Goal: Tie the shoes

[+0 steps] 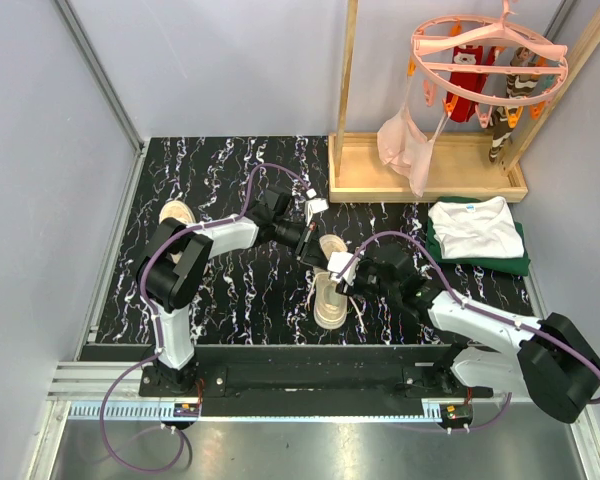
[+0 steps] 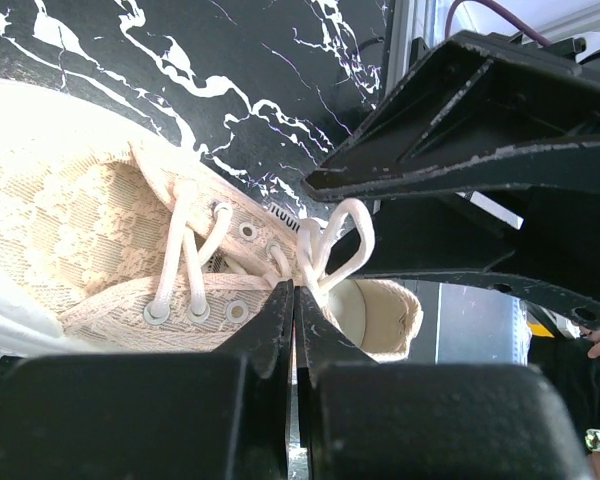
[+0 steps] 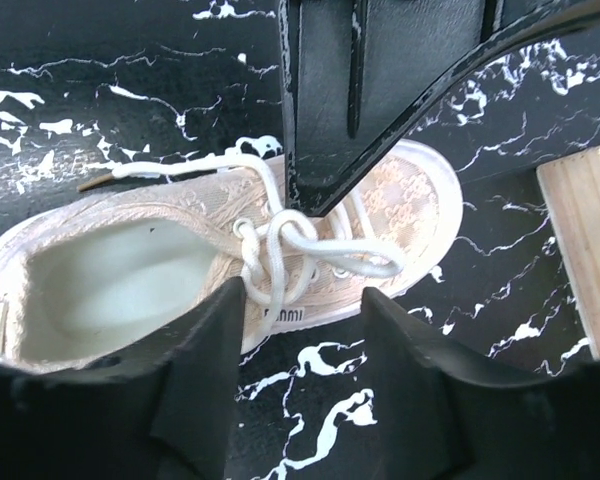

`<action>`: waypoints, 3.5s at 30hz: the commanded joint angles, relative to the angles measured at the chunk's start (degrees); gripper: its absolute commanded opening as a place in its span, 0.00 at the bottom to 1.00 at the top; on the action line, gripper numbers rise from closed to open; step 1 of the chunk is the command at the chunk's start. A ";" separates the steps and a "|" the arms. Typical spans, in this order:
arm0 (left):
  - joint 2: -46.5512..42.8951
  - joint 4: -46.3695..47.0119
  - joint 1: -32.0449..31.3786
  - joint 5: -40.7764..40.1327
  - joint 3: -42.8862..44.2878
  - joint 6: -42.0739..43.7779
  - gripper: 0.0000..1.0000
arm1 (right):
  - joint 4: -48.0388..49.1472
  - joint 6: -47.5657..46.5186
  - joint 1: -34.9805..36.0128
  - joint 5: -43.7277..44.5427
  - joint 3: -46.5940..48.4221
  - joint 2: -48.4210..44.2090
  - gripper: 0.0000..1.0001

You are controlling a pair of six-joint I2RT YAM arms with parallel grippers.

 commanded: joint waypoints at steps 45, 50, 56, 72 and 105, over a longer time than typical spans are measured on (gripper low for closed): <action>-2.90 2.38 0.59 2.65 -0.56 2.14 0.00 | -47.54 0.85 -25.28 -53.95 37.68 33.10 0.52; -2.55 2.91 0.59 2.74 -0.56 1.62 0.00 | -50.18 -1.09 -24.93 -52.11 38.65 33.97 0.52; -2.55 3.35 0.59 2.74 -0.47 1.35 0.00 | -53.61 -3.11 -24.05 -50.97 41.46 36.61 0.52; -2.55 4.14 0.59 3.00 -0.65 0.56 0.00 | -56.51 -3.90 -20.62 -49.65 45.68 40.83 0.50; -2.46 4.23 0.59 2.30 -0.74 -0.23 0.00 | -60.56 -8.92 -18.51 -46.40 46.65 40.83 0.45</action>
